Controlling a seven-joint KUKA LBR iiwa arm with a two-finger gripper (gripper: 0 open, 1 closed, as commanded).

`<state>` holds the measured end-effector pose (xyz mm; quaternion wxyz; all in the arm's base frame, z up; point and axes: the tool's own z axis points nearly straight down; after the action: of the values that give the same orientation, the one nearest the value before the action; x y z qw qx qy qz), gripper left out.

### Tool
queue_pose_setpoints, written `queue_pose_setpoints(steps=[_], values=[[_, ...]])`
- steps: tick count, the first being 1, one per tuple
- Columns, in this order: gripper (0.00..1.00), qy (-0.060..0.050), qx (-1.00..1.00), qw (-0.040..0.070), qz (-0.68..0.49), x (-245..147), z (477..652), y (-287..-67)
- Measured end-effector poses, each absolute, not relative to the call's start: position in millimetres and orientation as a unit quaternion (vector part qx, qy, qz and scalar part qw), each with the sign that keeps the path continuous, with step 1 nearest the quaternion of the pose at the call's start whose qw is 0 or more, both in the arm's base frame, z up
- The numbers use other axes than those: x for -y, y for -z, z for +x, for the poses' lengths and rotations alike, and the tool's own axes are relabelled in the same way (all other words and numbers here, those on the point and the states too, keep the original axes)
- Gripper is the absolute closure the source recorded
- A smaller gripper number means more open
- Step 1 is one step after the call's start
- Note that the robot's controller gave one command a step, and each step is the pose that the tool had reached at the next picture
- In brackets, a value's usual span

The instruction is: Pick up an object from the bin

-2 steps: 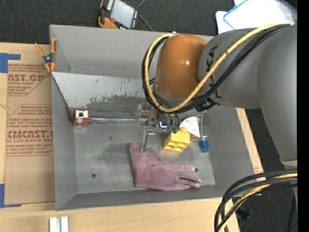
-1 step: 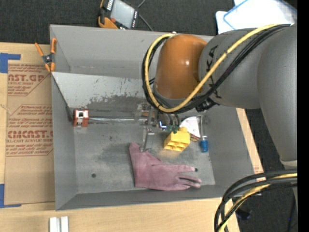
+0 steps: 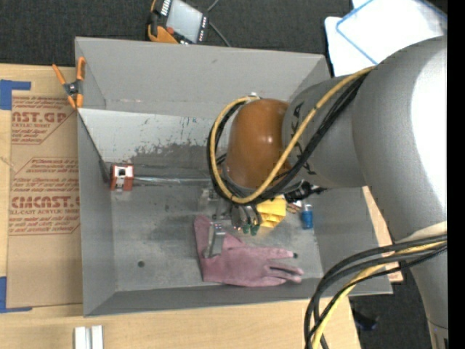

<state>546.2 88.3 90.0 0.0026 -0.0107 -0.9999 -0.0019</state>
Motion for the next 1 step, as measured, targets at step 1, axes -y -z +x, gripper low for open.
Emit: queue_pose_setpoints(steps=[1], values=[[1.0, 0.004, 1.0, -0.008, -0.013, -98.3, 556.5, -70.8]])
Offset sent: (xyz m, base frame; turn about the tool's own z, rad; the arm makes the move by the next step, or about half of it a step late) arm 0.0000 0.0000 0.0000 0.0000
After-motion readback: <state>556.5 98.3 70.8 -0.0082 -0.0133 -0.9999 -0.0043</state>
